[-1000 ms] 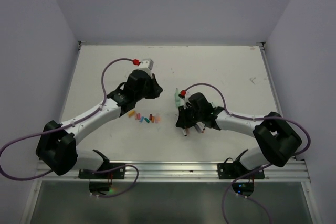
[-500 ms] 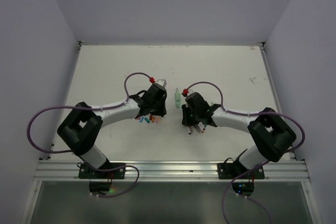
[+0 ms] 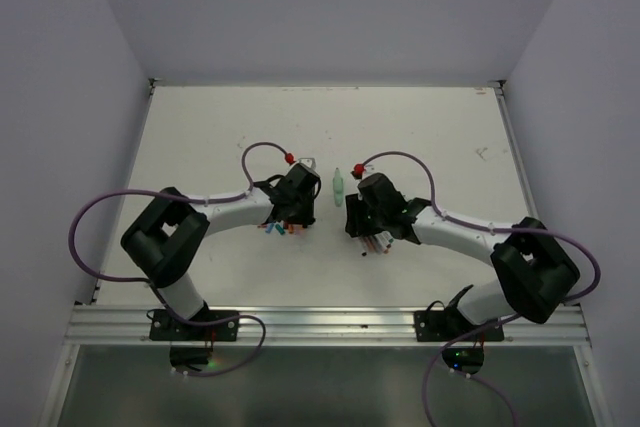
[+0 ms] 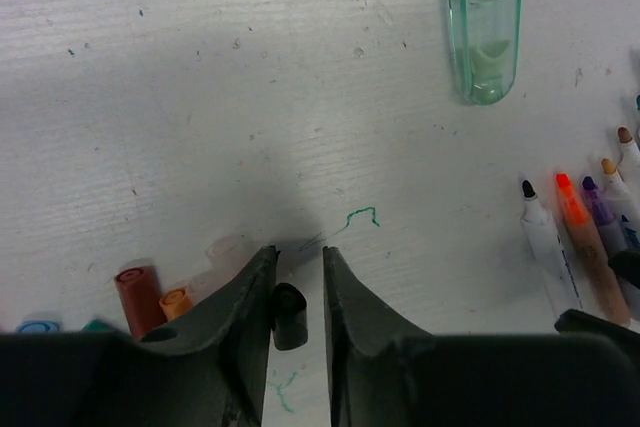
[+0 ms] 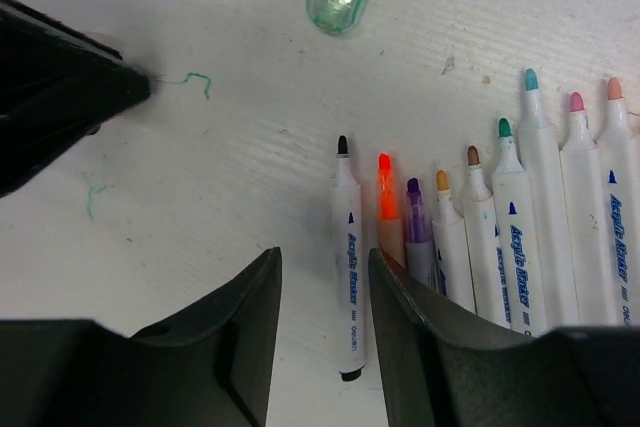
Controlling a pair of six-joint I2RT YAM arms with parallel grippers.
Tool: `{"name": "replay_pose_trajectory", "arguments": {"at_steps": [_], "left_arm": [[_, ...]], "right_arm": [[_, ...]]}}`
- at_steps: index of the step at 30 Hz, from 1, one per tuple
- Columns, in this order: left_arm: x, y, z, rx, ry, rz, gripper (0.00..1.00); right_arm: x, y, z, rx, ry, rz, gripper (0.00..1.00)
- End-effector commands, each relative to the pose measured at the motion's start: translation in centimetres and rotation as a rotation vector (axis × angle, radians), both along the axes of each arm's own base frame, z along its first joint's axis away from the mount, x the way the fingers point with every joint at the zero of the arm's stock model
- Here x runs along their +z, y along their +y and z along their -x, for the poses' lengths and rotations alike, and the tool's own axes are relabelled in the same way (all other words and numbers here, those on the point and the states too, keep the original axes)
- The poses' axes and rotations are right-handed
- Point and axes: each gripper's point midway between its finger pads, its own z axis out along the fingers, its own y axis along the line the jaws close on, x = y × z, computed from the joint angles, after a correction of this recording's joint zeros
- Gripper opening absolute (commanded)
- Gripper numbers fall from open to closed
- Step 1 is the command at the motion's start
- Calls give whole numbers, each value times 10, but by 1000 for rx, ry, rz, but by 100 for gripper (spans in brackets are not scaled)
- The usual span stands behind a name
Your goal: Open the pen caps
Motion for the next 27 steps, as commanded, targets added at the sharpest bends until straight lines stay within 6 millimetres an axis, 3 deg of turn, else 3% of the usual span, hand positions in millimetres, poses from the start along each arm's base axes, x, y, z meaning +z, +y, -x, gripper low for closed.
{"name": "replay_pose_trajectory", "arguments": {"at_steps": [1, 7, 12, 14, 16, 17, 19, 20, 22, 23, 24, 25, 26, 27], "left_arm": [[22, -11, -16, 34, -63, 39, 30], [50, -13, -23, 44, -114, 73, 42], [103, -13, -30, 59, -219, 139, 48], [141, -6, -36, 81, -309, 158, 61], [172, 3, -43, 80, -397, 146, 80], [192, 18, -45, 110, -446, 133, 85], [223, 33, -49, 123, -516, 117, 97], [243, 54, -50, 164, -558, 109, 99], [270, 79, -51, 196, -629, 91, 100], [293, 106, -48, 262, -694, 90, 100], [306, 121, -45, 279, -737, 70, 100], [316, 135, -41, 302, -772, 54, 100], [338, 159, -30, 366, -846, 46, 100], [344, 170, -24, 372, -876, 16, 100]], "right_arm": [[35, 9, -7, 11, -82, -74, 46], [101, 1, -23, -24, -243, -106, 64], [159, -31, -34, -94, -410, -38, 74], [188, -54, -43, -179, -499, 10, 82], [220, -77, -43, -235, -581, 42, 91], [232, -94, -46, -303, -625, 80, 99], [258, -118, -40, -360, -697, 98, 99], [274, -133, -38, -420, -741, 113, 98], [299, -155, -25, -475, -811, 101, 99], [307, -168, -20, -520, -836, 109, 99], [314, -176, -14, -546, -856, 102, 99], [325, -190, -2, -571, -895, 79, 98], [329, -196, 4, -573, -912, 70, 99], [332, -205, 10, -581, -932, 79, 99]]}}
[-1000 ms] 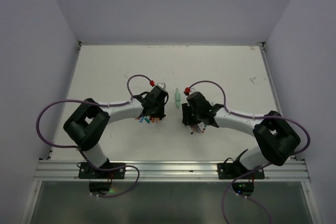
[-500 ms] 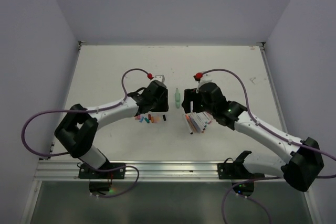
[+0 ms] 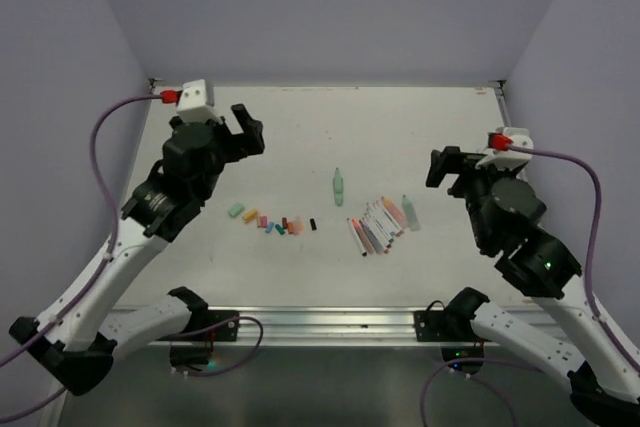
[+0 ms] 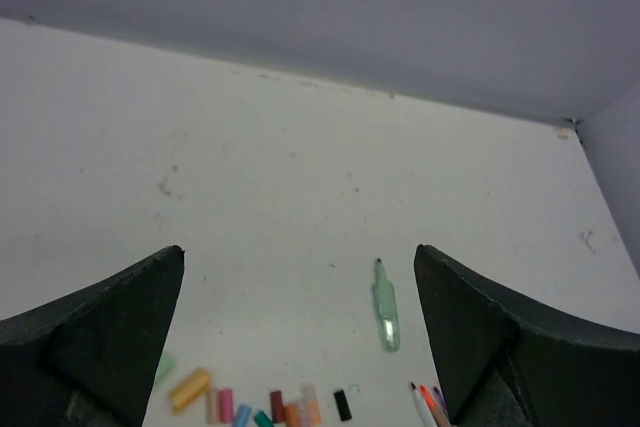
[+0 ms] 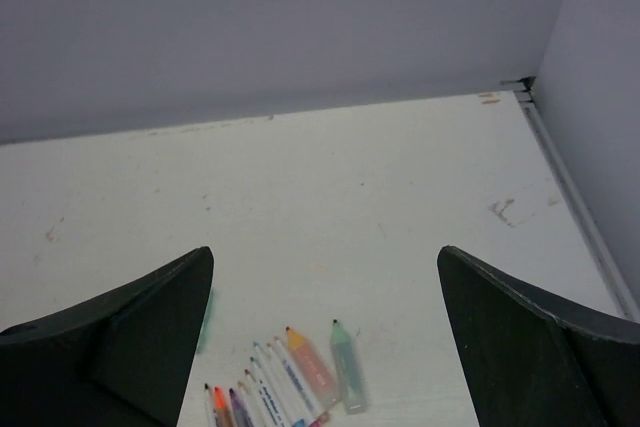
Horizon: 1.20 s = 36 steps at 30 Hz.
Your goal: Open the pen caps
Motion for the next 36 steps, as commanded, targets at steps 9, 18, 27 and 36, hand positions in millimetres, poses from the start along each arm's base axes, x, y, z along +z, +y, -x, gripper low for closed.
{"name": "replay_pose_trajectory", "arguments": {"at_steps": [9, 18, 27, 36], "left_arm": [[67, 130, 86, 307, -275, -111, 100], [38, 161, 113, 399, -265, -112, 100], [21, 152, 103, 386, -219, -126, 100], [11, 143, 96, 356, -203, -127, 100]], "right_arm": [[28, -89, 71, -117, -197, 2, 99], [4, -94, 66, -182, -167, 17, 99], [8, -84, 56, -165, -184, 24, 99], [7, -77, 50, -140, -182, 62, 98]]}}
